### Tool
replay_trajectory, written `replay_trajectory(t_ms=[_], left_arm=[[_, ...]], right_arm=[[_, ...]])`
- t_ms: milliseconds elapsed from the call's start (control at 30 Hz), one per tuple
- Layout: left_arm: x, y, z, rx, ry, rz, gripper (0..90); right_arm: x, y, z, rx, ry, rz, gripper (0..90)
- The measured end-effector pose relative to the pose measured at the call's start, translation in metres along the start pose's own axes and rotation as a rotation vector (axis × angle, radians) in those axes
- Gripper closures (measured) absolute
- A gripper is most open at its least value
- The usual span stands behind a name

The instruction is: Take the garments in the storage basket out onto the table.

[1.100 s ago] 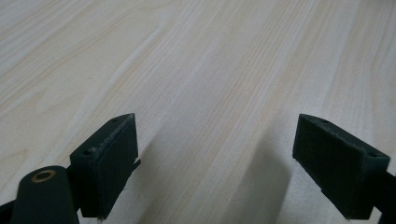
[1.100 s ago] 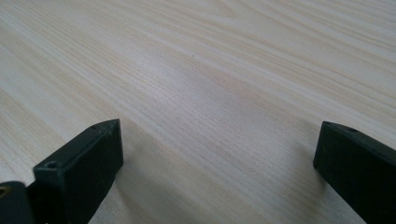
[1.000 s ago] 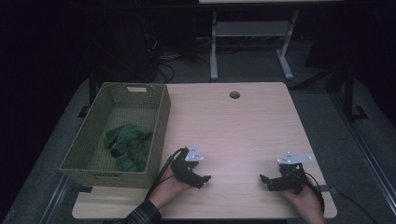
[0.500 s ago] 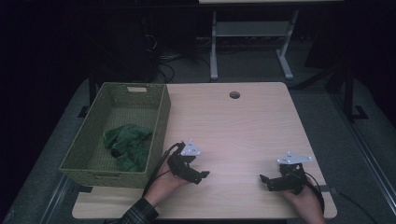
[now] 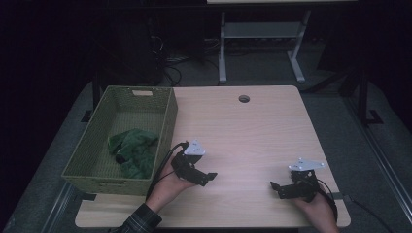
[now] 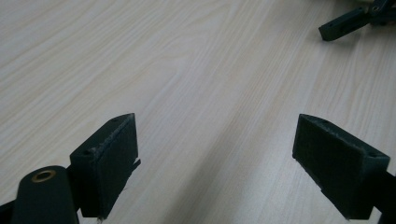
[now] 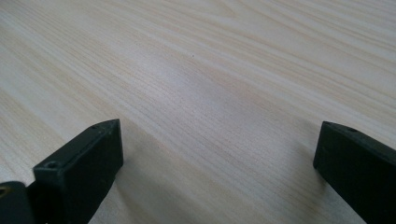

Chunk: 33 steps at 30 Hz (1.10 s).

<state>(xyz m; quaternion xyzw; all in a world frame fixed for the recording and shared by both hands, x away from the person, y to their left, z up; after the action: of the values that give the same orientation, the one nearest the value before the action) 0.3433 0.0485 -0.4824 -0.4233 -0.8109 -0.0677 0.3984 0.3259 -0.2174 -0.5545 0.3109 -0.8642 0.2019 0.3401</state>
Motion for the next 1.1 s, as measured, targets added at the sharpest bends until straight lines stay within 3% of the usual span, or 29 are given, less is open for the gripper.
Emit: replay_trajectory(t_ms=[167,267,400,467,900,1100], left_arm=[[0.01,0.001,-0.008,0.0,0.004,-0.003,14.1],[0.017,0.001,-0.015,0.021,-0.019,0.013,14.1],[0.024,0.002,-0.02,0.001,-0.011,0.001,14.3],[0.029,0.003,-0.024,0.01,-0.024,0.0,14.4],[0.059,0.014,-0.048,-0.001,-0.06,-0.004,14.3],[0.069,0.026,-0.06,0.001,-0.075,-0.01,14.3]], right_arm=[[0.0,-0.001,0.0,0.004,-0.002,0.002,1.3],[0.0,0.0,0.0,0.004,-0.002,0.002,1.3],[0.0,0.0,0.0,0.004,-0.002,0.002,1.3],[0.0,-0.001,0.0,0.005,-0.002,0.001,1.3],[0.0,0.0,0.0,0.004,-0.002,0.001,1.3],[0.0,0.0,0.0,0.004,-0.003,0.002,1.3]])
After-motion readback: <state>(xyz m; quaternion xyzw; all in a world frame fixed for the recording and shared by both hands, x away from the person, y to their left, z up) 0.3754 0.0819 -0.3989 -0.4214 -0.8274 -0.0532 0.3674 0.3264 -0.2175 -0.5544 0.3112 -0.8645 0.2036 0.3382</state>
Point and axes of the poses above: each handheld gripper's, and its own axes: x roughly backward along the jaws, z roughly out of its underside, y roughly to its left, the point moved 10 cm from there along -x, roughly forward along the jaws, and after that the axes turned 14 degrees about x, right-handed, at the moved point
